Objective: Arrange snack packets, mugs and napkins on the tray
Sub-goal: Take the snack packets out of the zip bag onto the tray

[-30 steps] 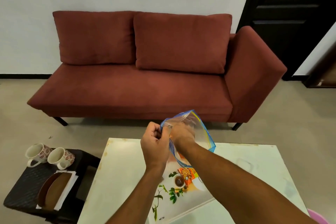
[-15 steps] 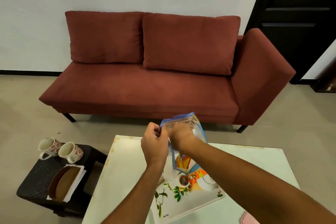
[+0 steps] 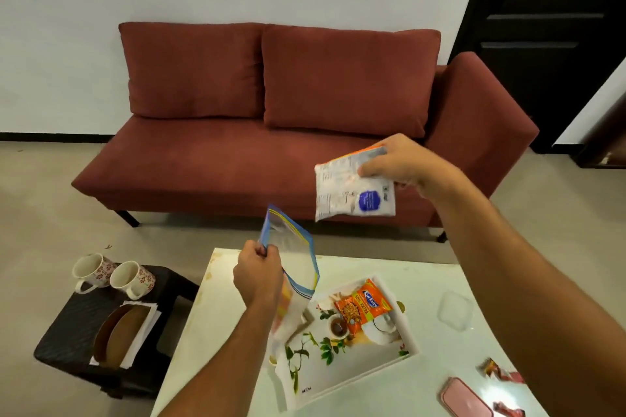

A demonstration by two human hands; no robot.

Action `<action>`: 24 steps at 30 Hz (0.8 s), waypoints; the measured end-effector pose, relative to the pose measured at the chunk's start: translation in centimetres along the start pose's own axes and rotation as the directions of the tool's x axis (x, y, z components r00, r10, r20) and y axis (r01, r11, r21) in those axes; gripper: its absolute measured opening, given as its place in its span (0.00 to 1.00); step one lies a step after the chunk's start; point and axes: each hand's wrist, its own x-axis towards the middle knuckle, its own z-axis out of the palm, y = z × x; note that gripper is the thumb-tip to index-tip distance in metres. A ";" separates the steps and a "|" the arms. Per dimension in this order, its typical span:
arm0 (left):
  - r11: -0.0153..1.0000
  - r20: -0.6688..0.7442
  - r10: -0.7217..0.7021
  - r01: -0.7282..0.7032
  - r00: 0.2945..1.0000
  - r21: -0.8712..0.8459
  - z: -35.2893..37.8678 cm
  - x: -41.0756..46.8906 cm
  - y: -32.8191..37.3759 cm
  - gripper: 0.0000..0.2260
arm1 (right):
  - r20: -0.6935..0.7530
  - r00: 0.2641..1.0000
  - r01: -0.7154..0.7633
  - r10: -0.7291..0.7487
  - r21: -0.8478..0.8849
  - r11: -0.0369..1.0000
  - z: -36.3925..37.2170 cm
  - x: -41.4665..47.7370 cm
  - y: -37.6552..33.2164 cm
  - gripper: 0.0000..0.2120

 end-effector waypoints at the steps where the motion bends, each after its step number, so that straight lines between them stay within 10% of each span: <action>1: 1.000 -0.015 -0.012 0.012 1.000 0.013 -0.1 0.1 -0.3 0.11 | -0.004 0.999 -0.050 0.050 0.023 0.998 -0.4 0.5 1.0 0.11; 8: 0.996 -0.073 -0.069 0.073 0.995 0.047 0.1 0.1 -2.7 0.08 | 0.132 0.916 -0.354 0.379 -0.181 0.918 4.9 2.9 11.1 0.03; 12: 0.996 -0.073 -0.072 0.076 0.995 0.051 1.1 -0.6 -3.7 0.09 | 0.280 0.732 -0.558 0.621 -0.276 0.783 11.3 1.9 17.3 0.10; 16: 0.994 -0.072 -0.068 0.073 0.995 0.078 2.1 -0.5 -4.9 0.09 | 0.389 0.545 -0.771 0.743 -0.114 0.626 16.4 0.6 22.5 0.12; 24: 0.990 -0.079 -0.067 0.076 0.995 0.118 3.9 -0.1 -7.4 0.10 | 0.482 0.406 -0.869 0.776 0.467 0.165 21.9 -0.8 29.2 0.07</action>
